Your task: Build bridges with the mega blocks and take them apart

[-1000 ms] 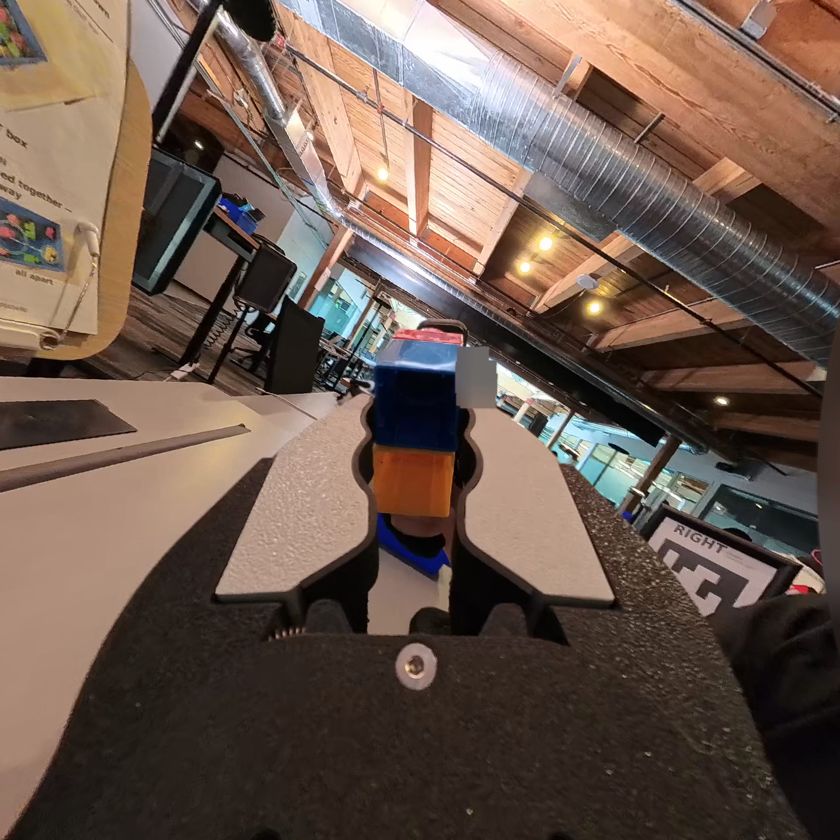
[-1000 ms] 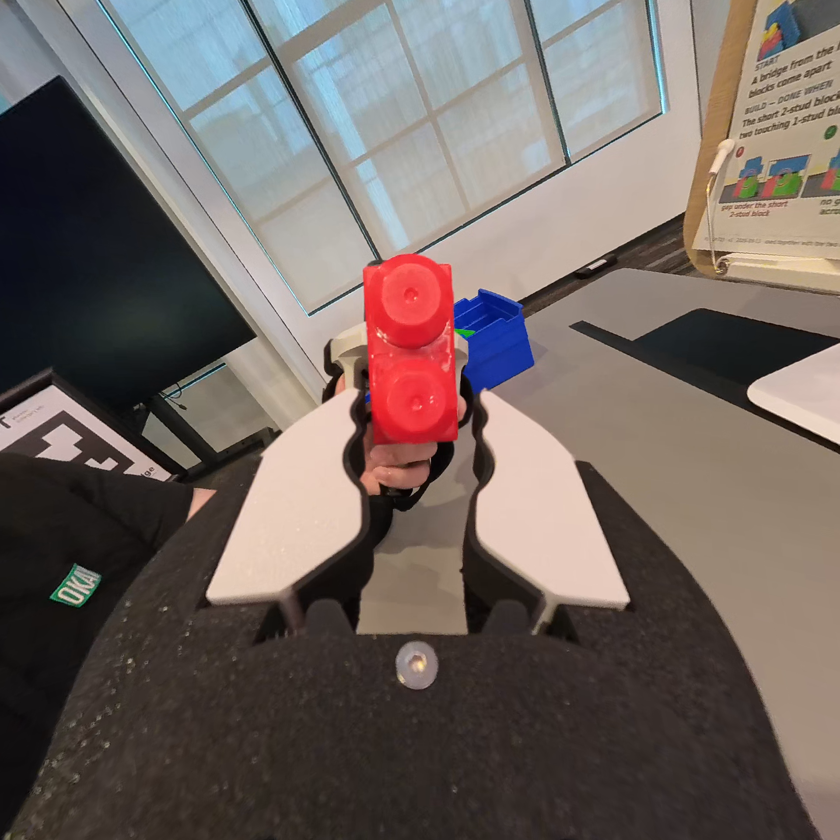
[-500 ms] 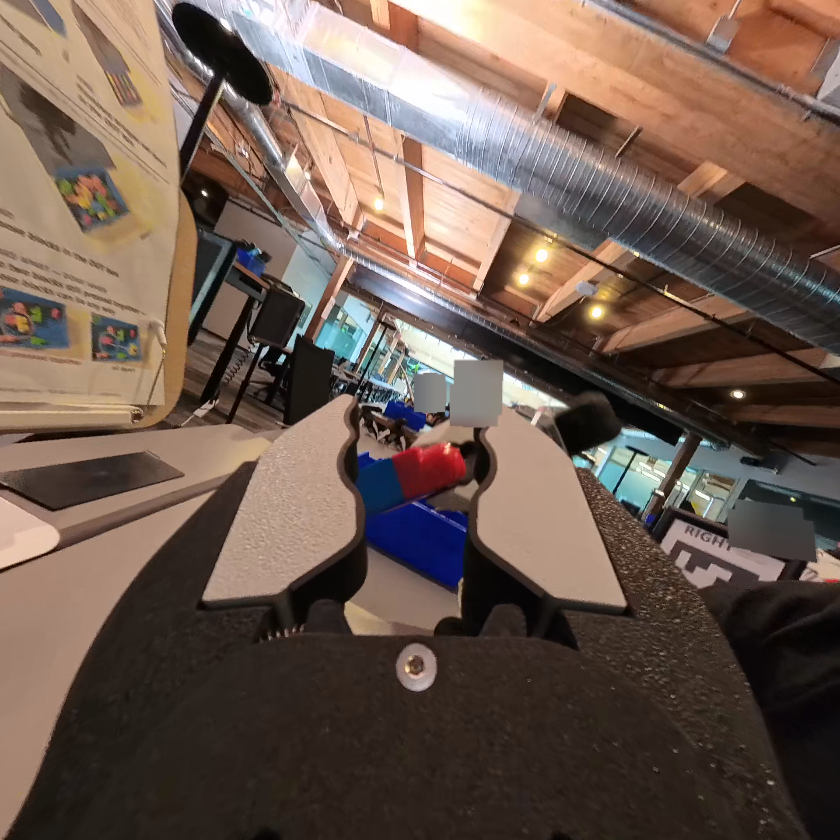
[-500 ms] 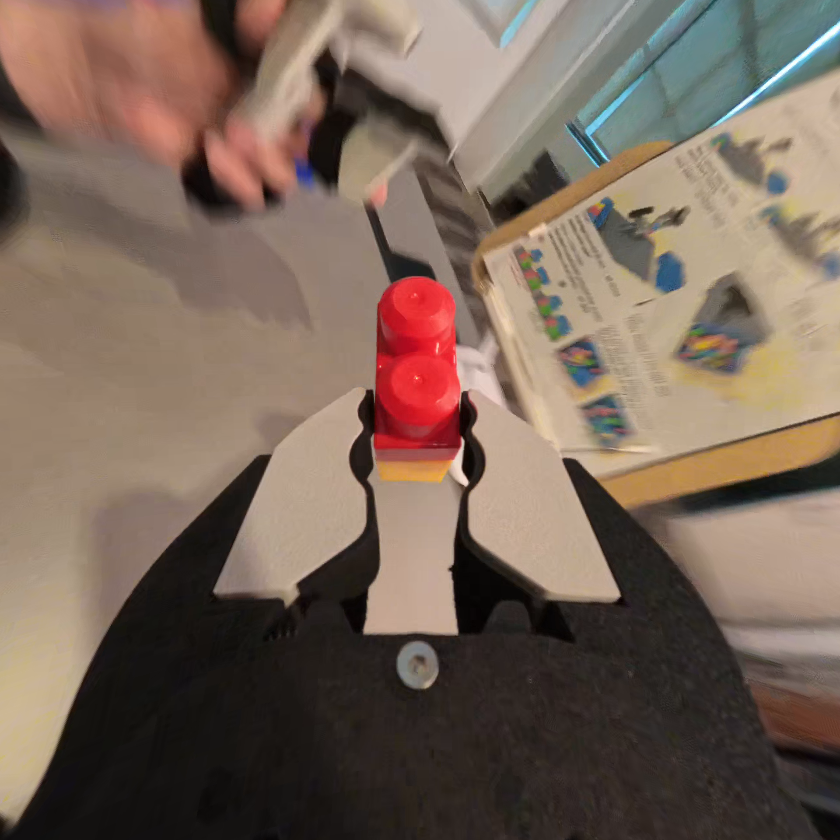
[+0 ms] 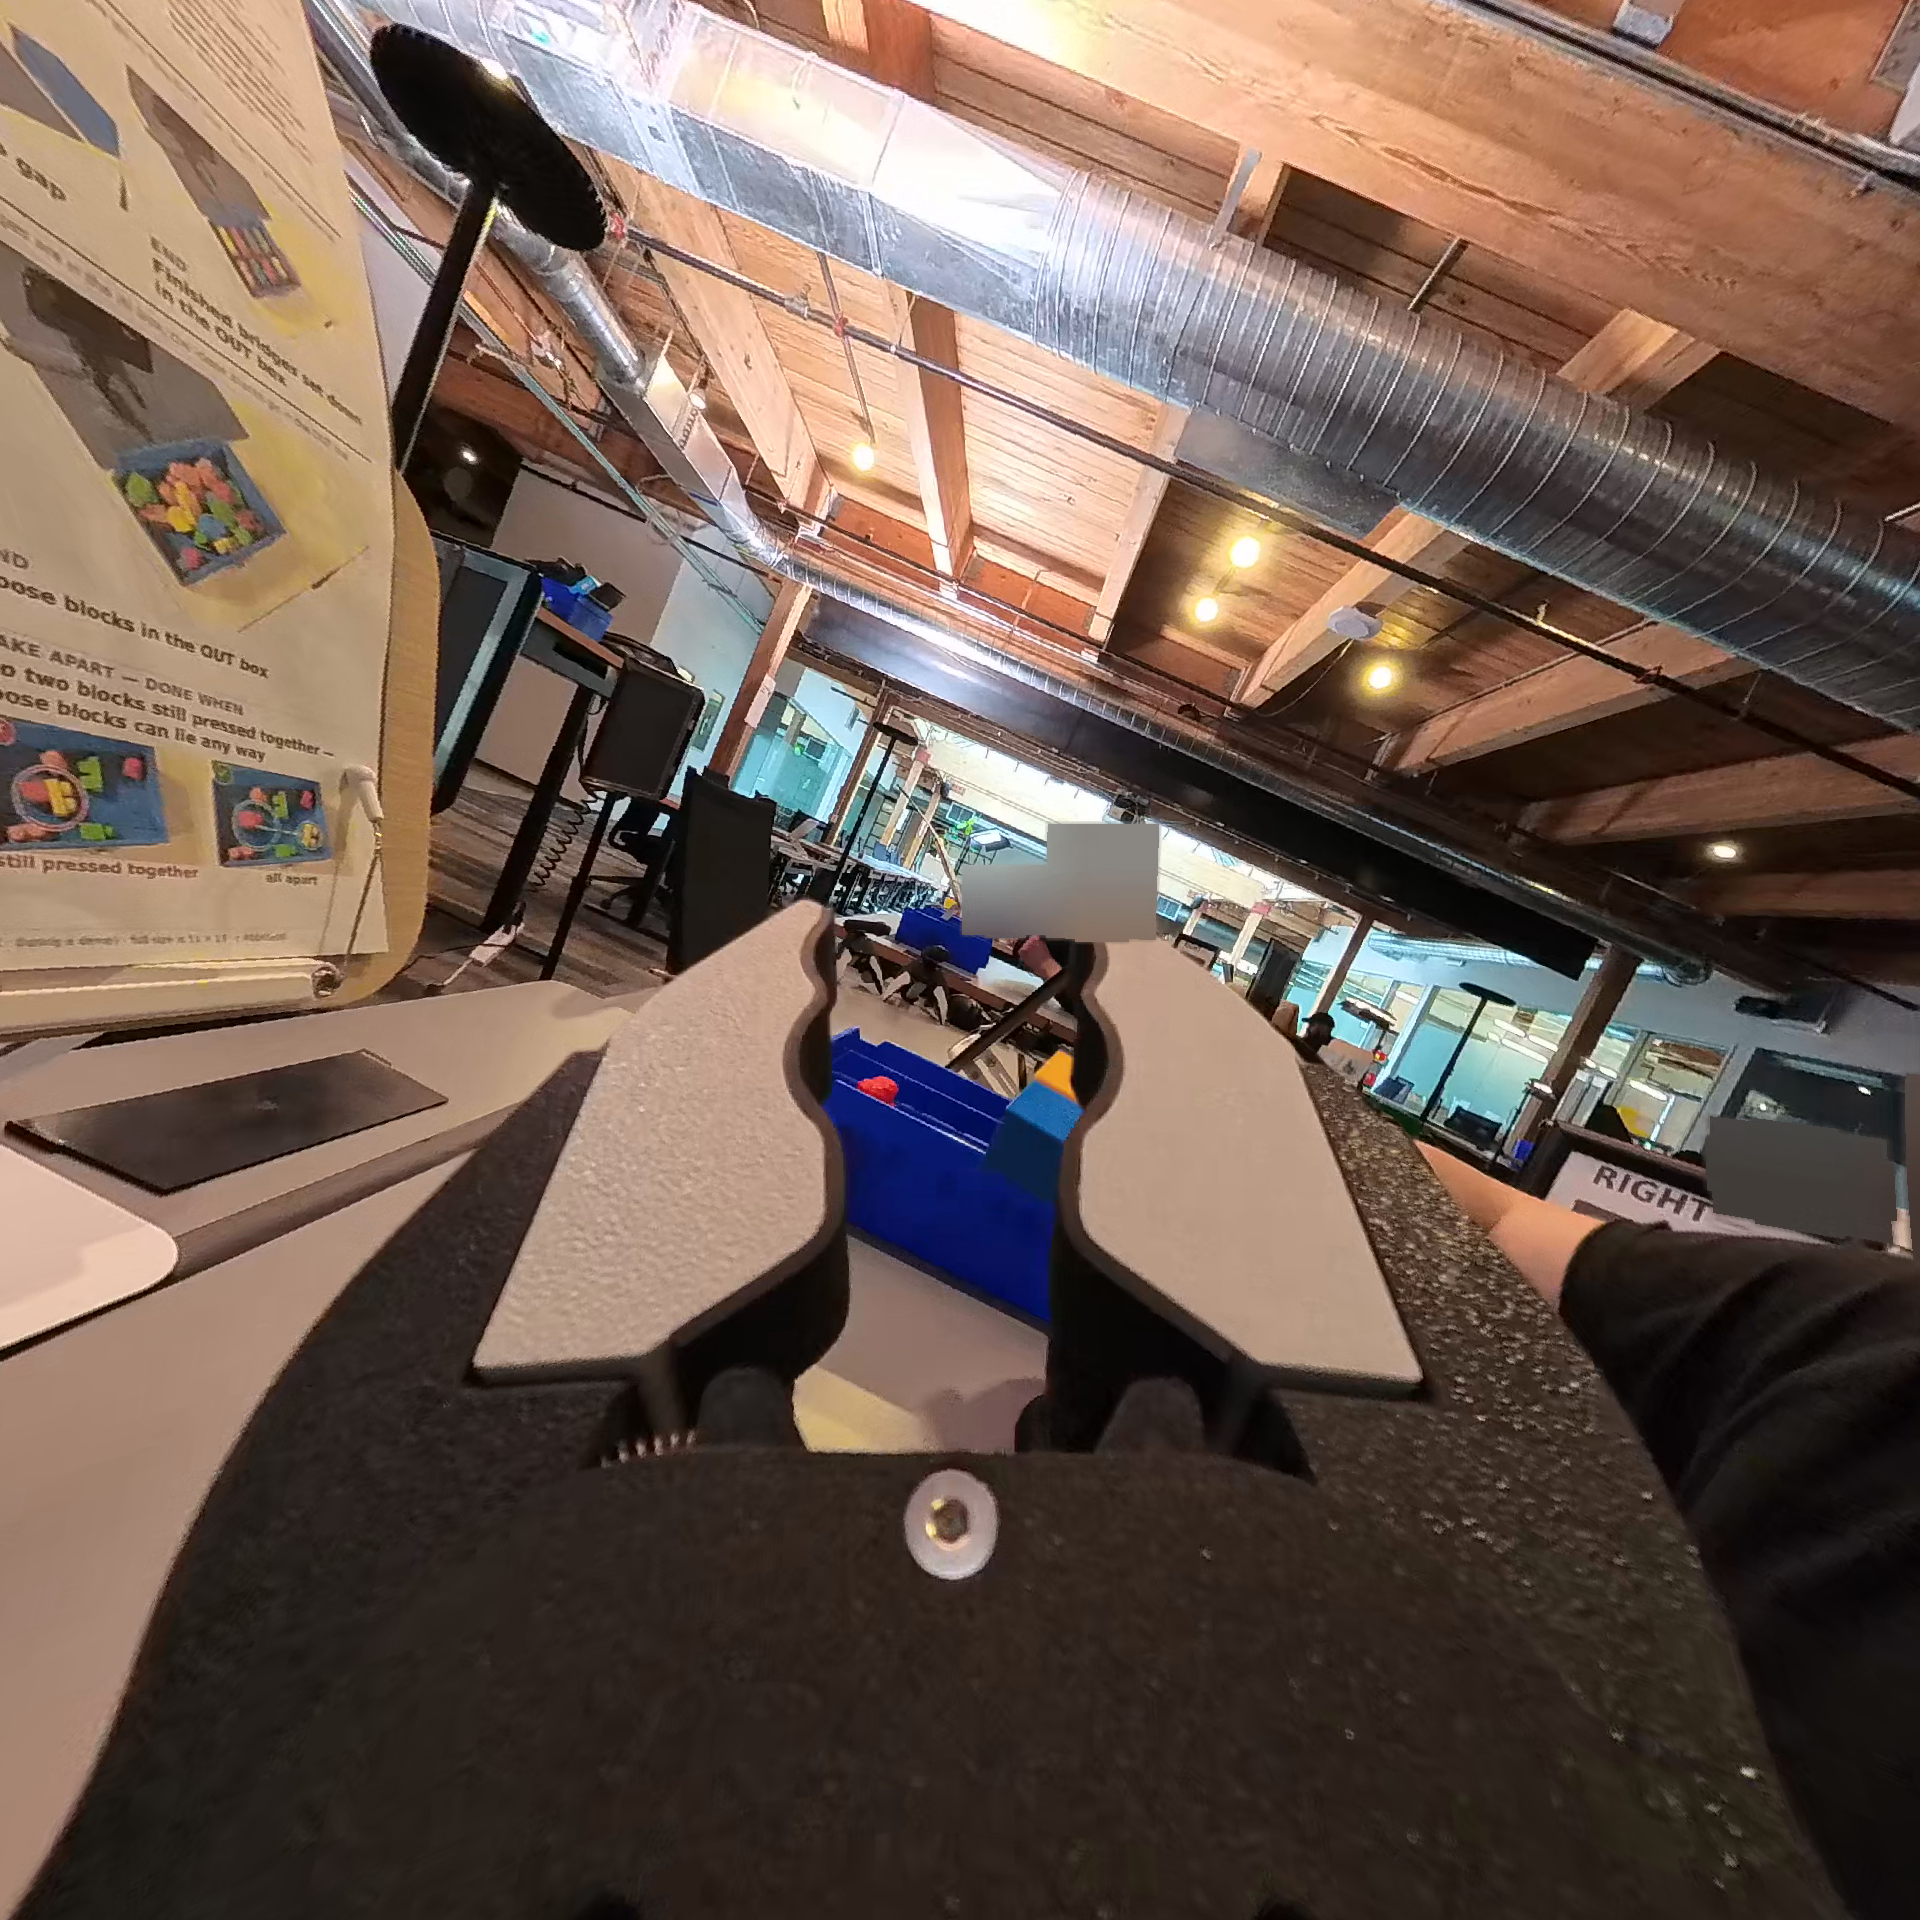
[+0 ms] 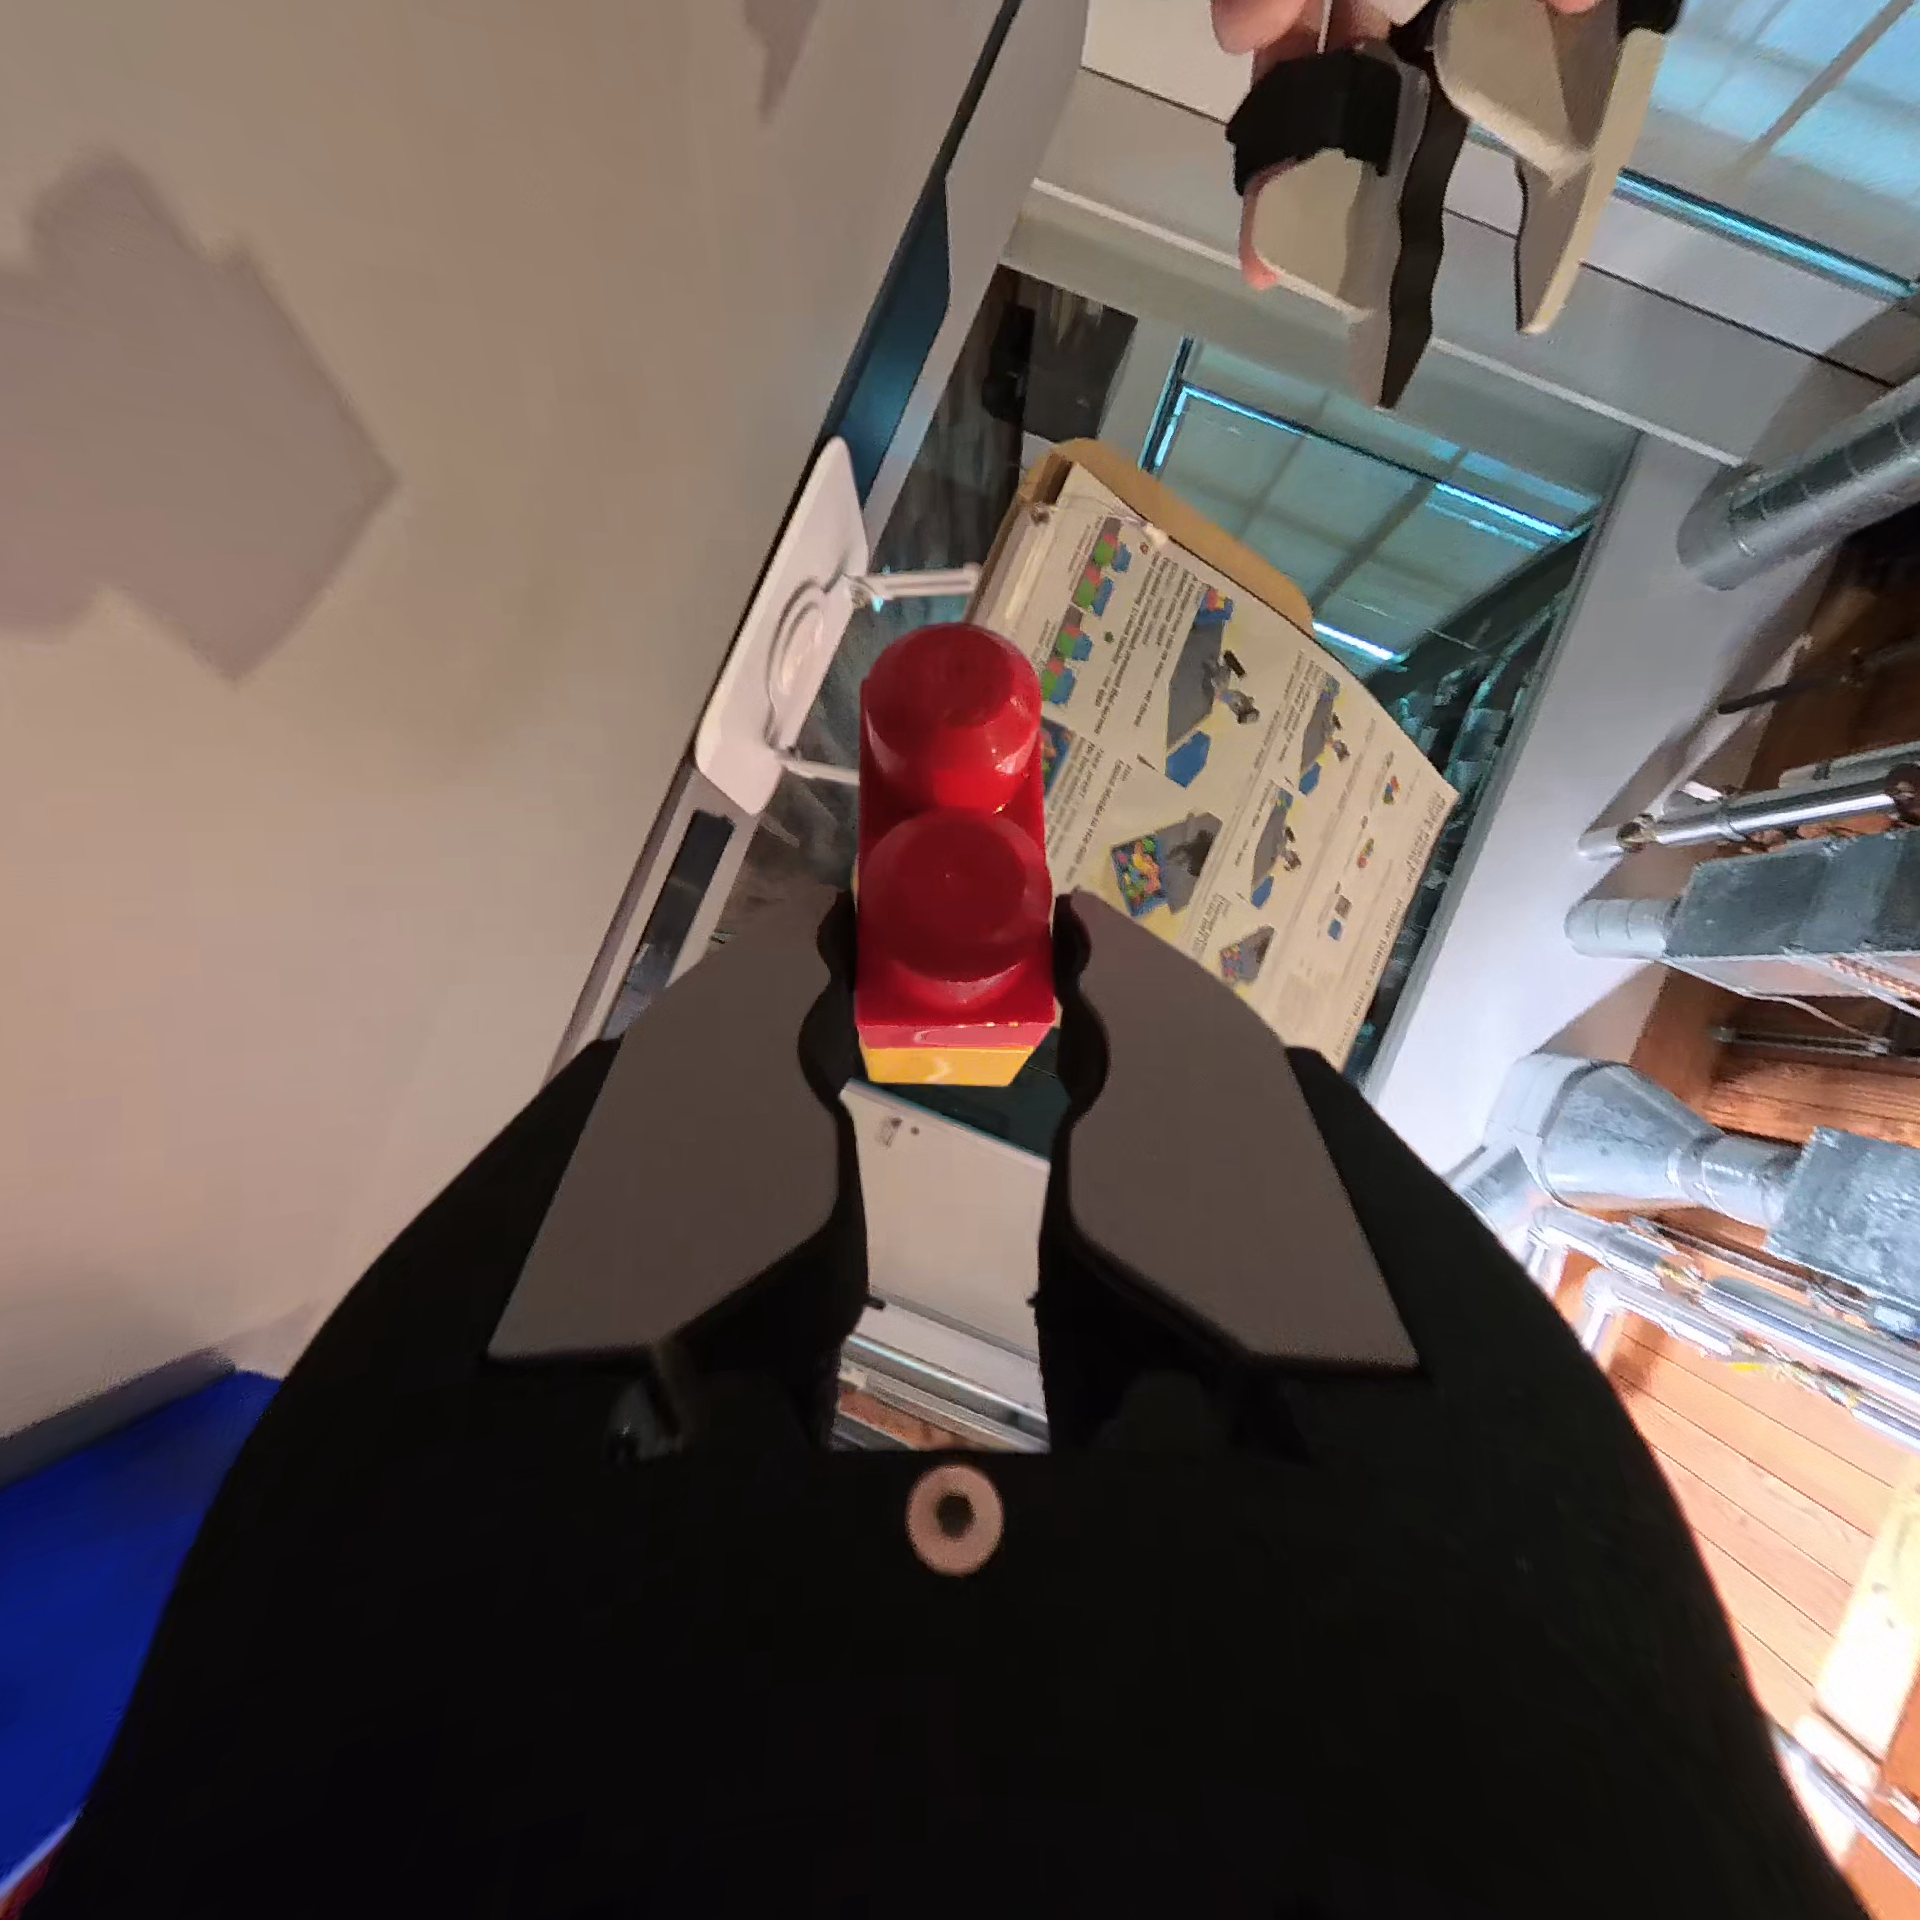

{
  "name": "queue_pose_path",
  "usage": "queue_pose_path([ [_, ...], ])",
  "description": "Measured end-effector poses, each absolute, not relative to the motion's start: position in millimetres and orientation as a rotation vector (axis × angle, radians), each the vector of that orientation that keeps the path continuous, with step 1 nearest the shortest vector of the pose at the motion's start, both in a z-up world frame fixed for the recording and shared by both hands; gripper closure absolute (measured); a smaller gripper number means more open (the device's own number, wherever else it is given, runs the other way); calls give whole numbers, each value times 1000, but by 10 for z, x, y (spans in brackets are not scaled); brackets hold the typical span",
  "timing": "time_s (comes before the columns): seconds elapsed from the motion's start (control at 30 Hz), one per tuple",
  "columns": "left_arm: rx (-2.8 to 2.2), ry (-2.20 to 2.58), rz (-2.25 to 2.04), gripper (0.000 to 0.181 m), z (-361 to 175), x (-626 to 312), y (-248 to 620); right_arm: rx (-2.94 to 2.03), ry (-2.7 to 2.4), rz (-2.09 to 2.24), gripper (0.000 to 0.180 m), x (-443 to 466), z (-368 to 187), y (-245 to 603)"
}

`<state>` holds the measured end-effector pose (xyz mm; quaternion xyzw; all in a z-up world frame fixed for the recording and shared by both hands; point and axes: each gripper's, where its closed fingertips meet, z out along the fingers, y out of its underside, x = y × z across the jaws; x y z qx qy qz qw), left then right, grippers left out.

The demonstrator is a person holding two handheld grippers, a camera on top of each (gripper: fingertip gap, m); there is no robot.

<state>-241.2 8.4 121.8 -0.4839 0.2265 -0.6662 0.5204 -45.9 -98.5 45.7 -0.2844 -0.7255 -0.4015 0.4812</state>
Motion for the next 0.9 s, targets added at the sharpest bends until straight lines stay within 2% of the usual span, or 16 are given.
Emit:
queue_pose_path([
  [0.27, -1198, 595, -1602, 139, 1150, -2231, 1, -851, -1662, -1069, 144, 270, 561, -1177],
  [0.37, -1212, 603, -1622, 139, 1124, -2174, -19, -1229, -1394, -974, 144, 1040, 794, -1095],
  [0.47, -1227, 616, -1630, 139, 1092, -2125, -30, -1732, -987, -631, 144, 2040, 904, -995],
  [0.57, -1227, 620, -1652, 139, 1084, -2090, -54, -2003, -858, -69, 144, 2466, 652, -1077],
  [0.63, -1231, 629, -1660, 139, 1078, -2068, -72, -2079, -850, 134, 144, 2620, 422, -1095],
  [0.9, -1239, 678, -1640, 139, 1075, -2022, -170, -2085, -1081, 399, 144, 2486, -478, -750],
])
